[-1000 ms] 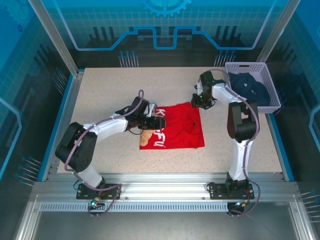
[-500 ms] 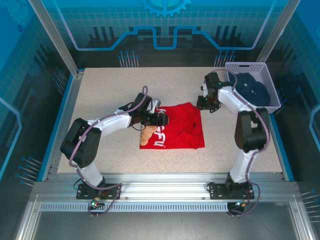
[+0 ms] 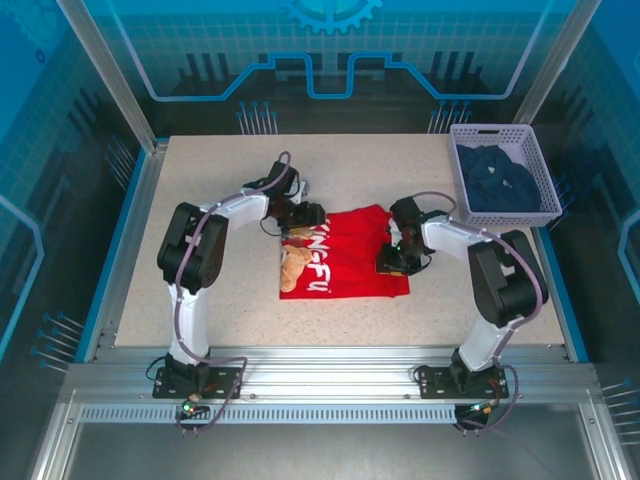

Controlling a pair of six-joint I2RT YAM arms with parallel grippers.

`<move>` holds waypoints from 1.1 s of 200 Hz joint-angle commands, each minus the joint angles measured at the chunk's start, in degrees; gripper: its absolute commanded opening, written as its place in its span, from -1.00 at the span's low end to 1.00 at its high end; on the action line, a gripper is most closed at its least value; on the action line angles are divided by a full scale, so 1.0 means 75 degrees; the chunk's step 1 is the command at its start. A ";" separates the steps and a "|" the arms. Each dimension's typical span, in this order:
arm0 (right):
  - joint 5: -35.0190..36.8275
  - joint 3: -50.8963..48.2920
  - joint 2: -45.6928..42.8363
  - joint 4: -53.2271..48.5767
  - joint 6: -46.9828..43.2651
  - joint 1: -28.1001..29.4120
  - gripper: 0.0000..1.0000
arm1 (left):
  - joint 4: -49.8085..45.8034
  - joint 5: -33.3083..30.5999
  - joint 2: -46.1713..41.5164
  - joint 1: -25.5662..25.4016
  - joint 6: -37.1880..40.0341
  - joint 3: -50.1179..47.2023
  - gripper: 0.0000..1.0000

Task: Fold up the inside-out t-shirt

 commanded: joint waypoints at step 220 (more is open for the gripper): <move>-0.1035 0.5040 0.3635 -0.0184 -0.1356 -0.0411 -0.19 | 0.2087 0.0193 -0.1028 0.0815 -0.0326 -0.2073 0.48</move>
